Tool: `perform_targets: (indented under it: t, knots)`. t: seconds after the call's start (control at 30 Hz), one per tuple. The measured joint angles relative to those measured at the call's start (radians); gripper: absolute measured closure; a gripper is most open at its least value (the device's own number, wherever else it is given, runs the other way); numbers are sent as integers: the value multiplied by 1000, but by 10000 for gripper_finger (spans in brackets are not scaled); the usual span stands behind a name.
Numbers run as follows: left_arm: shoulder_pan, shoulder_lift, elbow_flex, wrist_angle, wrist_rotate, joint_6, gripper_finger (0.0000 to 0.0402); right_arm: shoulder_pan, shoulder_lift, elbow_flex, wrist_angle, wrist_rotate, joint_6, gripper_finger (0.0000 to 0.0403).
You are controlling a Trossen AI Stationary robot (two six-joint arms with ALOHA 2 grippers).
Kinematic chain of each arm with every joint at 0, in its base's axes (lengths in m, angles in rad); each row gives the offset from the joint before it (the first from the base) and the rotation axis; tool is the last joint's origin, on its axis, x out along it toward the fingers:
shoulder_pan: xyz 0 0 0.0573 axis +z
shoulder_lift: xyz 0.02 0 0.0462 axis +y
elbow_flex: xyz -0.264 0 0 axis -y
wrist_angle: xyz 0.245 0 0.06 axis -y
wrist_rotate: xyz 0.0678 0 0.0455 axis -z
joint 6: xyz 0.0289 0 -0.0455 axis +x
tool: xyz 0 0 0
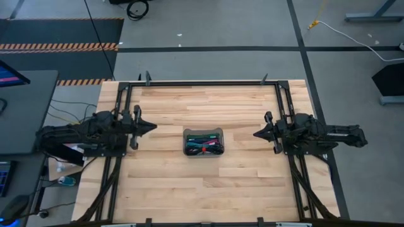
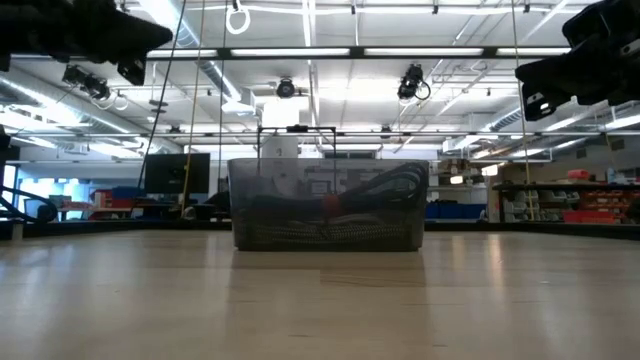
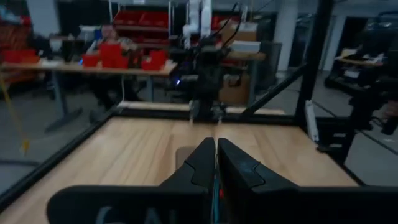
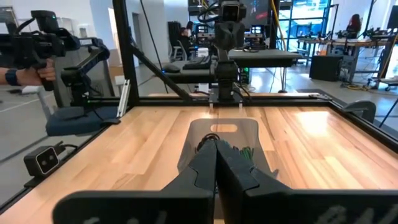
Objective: Pick and place USB-C Cables
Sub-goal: Return to Home Position
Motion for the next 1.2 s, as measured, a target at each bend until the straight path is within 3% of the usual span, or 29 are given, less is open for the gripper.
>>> perform_targets:
  t: [0.2,0.47,0.73,0.93,1.2]
  knots:
    - [-38,-1,-17,19,42,-23,377,0,0,0,0,0,0,389]
    - [-114,0,-217,327,16,-42,377,0,0,0,0,-11,0,390]
    - [-122,0,-245,285,17,-48,377,0,0,0,0,-17,-5,391]
    - [-120,-1,-246,255,17,-37,377,-2,0,0,-5,-107,-39,391]
    - [-49,0,-246,264,16,-45,377,-73,0,25,-68,-60,-34,391]
